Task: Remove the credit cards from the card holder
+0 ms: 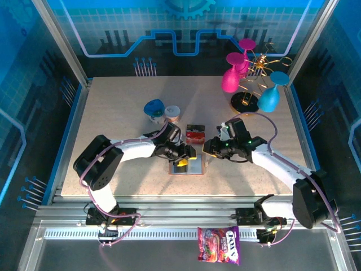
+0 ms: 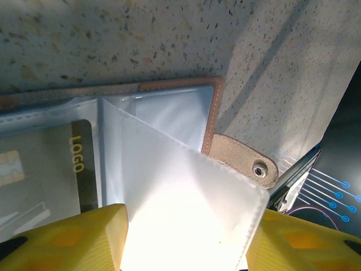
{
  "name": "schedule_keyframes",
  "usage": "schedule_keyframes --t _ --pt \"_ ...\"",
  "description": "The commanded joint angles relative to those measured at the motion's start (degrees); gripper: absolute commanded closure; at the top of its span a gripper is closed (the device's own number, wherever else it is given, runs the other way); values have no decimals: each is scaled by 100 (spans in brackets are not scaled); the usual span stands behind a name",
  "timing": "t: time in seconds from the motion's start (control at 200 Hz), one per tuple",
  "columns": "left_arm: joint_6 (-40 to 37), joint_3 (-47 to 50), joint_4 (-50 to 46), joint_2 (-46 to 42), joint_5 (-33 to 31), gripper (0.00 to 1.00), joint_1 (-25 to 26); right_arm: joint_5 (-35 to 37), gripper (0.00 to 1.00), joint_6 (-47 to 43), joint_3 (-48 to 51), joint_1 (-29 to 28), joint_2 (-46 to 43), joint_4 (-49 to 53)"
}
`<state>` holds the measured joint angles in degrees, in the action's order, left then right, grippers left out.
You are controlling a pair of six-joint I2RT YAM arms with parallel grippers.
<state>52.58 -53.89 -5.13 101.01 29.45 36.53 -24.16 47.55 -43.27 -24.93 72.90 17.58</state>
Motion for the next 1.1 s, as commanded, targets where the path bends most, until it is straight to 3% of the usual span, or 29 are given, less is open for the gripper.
schedule_keyframes --t 0.0,0.645,1.096 --pt "60 -192 77 135 131 43 69 30 67 -29 68 98 -120 140" --pt "-123 -281 -191 2 -24 42 72 -198 66 16 93 102 109 -42" --pt "-132 285 -191 -636 -171 43 -302 -307 67 73 -89 -158 761 -329"
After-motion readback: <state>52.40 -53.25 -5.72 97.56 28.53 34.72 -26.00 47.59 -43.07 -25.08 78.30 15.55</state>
